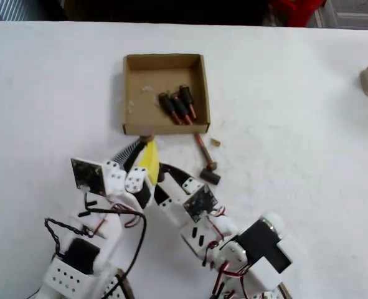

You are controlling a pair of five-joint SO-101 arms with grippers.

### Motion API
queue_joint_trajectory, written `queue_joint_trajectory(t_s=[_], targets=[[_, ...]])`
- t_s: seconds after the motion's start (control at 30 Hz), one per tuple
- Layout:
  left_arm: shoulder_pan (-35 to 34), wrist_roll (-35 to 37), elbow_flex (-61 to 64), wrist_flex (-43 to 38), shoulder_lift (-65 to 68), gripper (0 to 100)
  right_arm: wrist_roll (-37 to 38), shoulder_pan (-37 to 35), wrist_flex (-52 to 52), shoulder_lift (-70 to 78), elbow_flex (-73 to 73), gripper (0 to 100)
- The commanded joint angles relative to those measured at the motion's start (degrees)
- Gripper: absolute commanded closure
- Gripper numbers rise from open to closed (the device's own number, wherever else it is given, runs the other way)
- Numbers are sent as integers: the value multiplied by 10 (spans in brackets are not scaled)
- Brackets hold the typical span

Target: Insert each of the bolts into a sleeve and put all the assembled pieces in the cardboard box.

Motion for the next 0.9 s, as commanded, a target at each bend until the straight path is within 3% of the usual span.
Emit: queue_joint_trajectory(t_s=[0.0,0.33,0.5,0.87], targets=[[11,-4,-2,-33,44,977,2,1,-22,-4,4,982],[21,-32,-2,-58,138,977,2,2,-25,-3,4,982],[35,-67,-1,-10,140,977,2,17,-27,-4,4,982],[36,-69,-1,18,140,976,2,18,-28,-4,4,982]])
